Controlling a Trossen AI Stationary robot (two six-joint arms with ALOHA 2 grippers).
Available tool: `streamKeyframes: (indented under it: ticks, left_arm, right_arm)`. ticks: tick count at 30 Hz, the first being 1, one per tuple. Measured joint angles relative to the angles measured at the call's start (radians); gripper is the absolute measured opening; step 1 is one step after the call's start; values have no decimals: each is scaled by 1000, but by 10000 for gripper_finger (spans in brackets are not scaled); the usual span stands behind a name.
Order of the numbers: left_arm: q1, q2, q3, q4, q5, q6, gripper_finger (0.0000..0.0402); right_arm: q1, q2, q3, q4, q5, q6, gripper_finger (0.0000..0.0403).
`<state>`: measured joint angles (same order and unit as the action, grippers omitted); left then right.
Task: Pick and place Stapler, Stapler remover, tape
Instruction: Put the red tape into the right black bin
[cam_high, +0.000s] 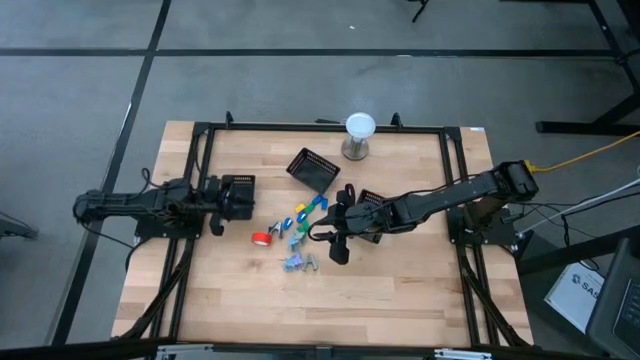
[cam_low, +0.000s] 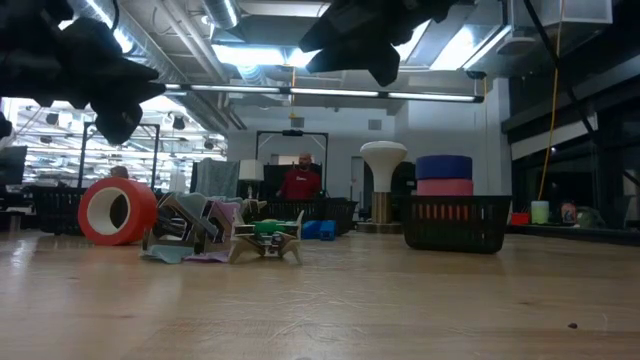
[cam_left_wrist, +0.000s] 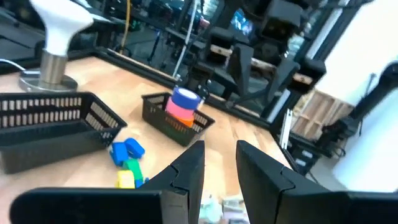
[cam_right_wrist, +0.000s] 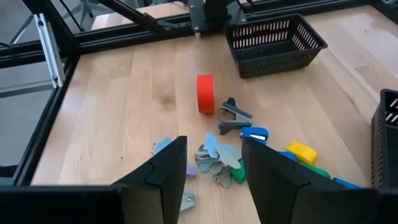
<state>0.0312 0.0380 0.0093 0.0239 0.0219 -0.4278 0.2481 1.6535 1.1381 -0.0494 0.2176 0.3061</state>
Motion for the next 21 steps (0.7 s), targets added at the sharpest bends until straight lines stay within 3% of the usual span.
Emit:
streamKeyframes:
  ticks: [6,21]
  left_arm:
    - [-68,61,0,29,0,102,96]
    - [-257,296,0,115,-36,298,169]
  right_arm:
    - [0,0,0,0,0,0,158]
    - [0,0,0,0,0,8,158]
